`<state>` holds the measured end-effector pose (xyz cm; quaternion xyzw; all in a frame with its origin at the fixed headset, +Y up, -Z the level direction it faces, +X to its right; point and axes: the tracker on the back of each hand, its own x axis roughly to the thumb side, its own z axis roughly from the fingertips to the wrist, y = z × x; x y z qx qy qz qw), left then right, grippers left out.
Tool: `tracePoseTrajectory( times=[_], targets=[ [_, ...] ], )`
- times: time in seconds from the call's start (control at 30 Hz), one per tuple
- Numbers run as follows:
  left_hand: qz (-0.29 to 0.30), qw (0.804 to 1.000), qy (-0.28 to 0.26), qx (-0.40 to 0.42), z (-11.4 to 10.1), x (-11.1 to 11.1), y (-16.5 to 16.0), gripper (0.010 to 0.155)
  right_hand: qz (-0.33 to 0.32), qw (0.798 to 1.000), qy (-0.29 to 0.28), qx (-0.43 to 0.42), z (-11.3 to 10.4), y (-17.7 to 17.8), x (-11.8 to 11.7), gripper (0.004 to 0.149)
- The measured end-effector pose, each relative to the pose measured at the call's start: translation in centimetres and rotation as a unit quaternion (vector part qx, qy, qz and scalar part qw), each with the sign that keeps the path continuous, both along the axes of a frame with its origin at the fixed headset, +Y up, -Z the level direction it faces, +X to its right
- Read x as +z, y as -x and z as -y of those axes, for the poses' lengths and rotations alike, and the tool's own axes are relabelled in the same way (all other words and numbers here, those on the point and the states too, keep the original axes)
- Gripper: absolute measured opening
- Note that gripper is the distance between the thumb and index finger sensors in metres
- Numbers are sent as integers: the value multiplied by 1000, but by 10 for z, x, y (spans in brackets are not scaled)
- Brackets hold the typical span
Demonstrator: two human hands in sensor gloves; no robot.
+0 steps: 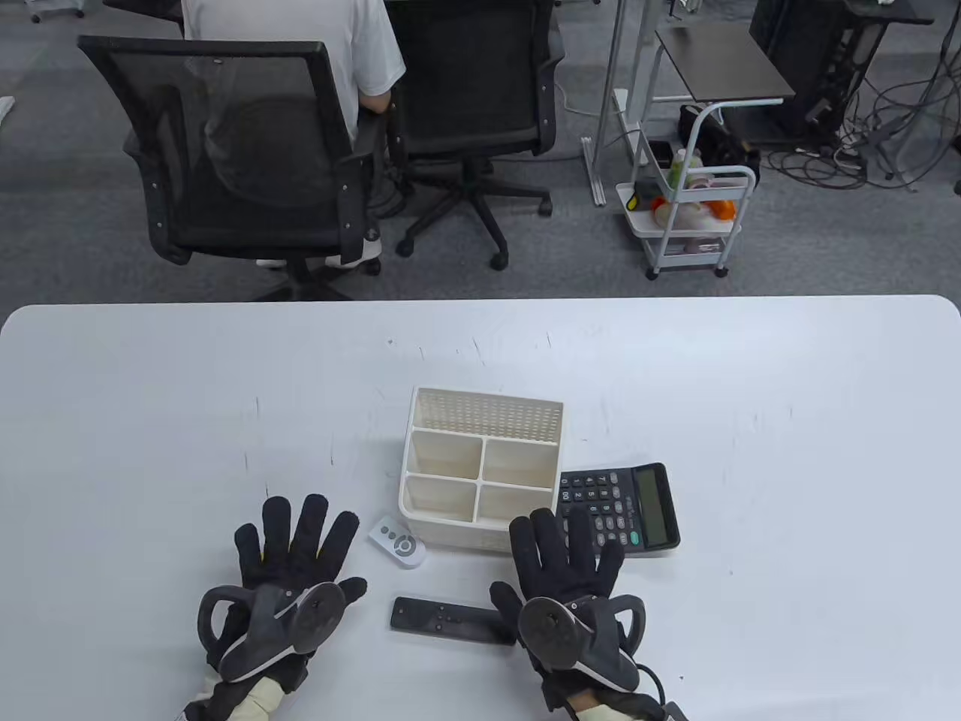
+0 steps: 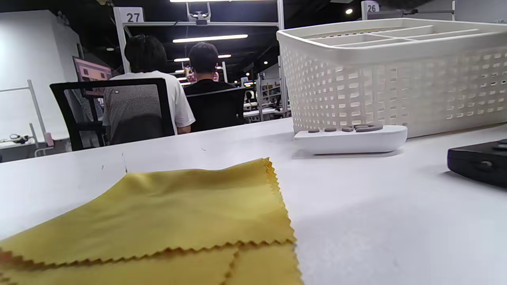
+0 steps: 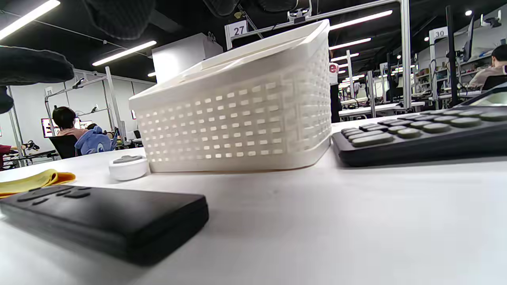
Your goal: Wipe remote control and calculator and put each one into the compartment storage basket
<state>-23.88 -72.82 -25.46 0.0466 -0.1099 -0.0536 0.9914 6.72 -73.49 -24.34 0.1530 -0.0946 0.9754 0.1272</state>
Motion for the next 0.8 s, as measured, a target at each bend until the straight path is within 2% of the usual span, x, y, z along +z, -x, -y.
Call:
tracePoseTrajectory(
  times=[0.43, 0.8],
  targets=[
    [0, 1000, 7, 0, 1, 0, 0, 74, 1, 1000, 4, -3, 1, 1, 0, 76],
    [-23, 999, 10, 20, -5, -2, 11, 74, 3, 1000, 0, -5, 0, 0, 0, 76]
  ],
)
